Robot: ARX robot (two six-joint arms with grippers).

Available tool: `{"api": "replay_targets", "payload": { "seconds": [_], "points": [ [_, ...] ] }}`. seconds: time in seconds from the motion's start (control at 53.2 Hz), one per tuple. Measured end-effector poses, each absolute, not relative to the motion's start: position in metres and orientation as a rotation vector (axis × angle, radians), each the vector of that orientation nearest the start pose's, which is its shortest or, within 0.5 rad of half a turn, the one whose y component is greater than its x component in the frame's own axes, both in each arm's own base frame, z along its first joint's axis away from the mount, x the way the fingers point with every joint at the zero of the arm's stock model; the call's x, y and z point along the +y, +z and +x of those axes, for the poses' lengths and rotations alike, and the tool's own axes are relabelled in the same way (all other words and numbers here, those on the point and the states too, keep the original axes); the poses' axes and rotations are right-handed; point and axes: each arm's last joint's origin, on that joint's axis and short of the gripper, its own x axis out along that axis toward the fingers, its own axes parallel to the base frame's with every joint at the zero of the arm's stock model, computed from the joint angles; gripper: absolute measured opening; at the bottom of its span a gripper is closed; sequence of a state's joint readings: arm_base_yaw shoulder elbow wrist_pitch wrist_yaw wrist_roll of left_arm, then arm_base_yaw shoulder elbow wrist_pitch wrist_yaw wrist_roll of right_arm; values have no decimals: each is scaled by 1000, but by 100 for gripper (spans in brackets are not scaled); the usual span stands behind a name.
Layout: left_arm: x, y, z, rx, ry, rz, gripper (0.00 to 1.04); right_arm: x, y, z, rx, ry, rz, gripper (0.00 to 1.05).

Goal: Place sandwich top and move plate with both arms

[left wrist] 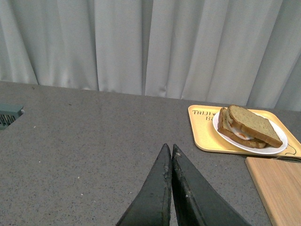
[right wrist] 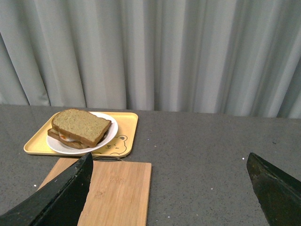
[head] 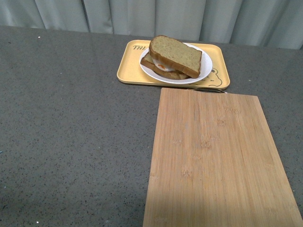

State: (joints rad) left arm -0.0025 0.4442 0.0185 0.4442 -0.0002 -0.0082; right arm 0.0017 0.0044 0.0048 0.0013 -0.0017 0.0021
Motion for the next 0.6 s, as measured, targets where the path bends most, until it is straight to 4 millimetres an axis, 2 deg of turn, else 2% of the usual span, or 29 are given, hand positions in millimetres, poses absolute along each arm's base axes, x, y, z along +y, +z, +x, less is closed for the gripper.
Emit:
{"api": "replay_targets", "payload": {
  "seconds": [0.601],
  "points": [
    [0,173,111,-22,-2,-8,4,0,165,98,-2,4,2,95]
  ]
}}
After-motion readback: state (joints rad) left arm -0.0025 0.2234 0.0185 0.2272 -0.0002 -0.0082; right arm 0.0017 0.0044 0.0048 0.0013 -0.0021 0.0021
